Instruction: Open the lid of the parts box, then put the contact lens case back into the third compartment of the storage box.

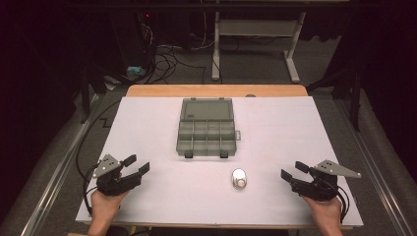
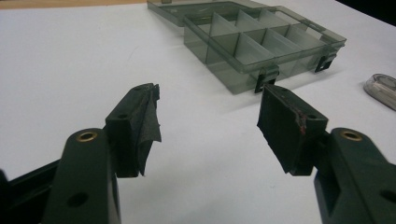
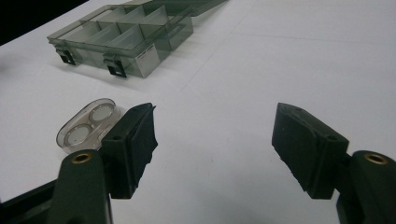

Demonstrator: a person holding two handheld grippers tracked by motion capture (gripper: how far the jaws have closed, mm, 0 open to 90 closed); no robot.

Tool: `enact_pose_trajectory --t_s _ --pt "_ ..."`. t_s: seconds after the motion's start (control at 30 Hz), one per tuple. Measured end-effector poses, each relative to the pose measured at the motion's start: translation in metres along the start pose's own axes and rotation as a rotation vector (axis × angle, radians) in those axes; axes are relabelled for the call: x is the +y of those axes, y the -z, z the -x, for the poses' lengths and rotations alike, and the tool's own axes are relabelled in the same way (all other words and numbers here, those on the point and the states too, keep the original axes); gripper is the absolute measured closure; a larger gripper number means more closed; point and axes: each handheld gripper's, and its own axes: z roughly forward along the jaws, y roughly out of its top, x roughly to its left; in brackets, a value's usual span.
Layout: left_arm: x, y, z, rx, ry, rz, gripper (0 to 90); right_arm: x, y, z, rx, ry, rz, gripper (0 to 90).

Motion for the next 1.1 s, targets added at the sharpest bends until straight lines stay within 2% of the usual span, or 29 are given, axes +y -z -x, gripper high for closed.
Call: enact_pose_trajectory --t_s 0.2,0.37,0.5,0.6,0.73,0.87,1.1 --pt "-0.002 0.003 -0.004 0.003 0.02 0.013 37.2 -0.007 0.007 0.002 -0.007 0.002 0.018 29.9" --pt "-0.007 0.002 -0.005 0.007 0.031 0.027 37.3 -0.021 0.012 0.005 -0.026 -0.006 0.026 29.7" --pt "-0.013 0.003 -0.006 -0.001 0.038 0.003 37.4 -0.028 0.018 0.006 -0.032 -0.026 0.05 29.5" --pt "-0.016 0.003 -0.006 0.001 0.017 -0.017 37.3 -0.03 0.018 0.004 -0.032 -0.024 0.042 29.1" --pt "-0.016 0.003 -0.007 -0.006 0.03 -0.029 37.2 -0.029 0.017 -0.001 -0.048 0.013 0.05 29.1" --pt "-0.015 0.005 -0.008 -0.005 0.034 -0.027 37.2 -0.028 0.016 0.001 -0.059 0.012 0.047 29.1" --pt "-0.014 0.004 -0.008 -0.004 0.039 -0.02 37.1 -0.023 0.015 -0.005 -0.074 0.053 0.071 29.1"
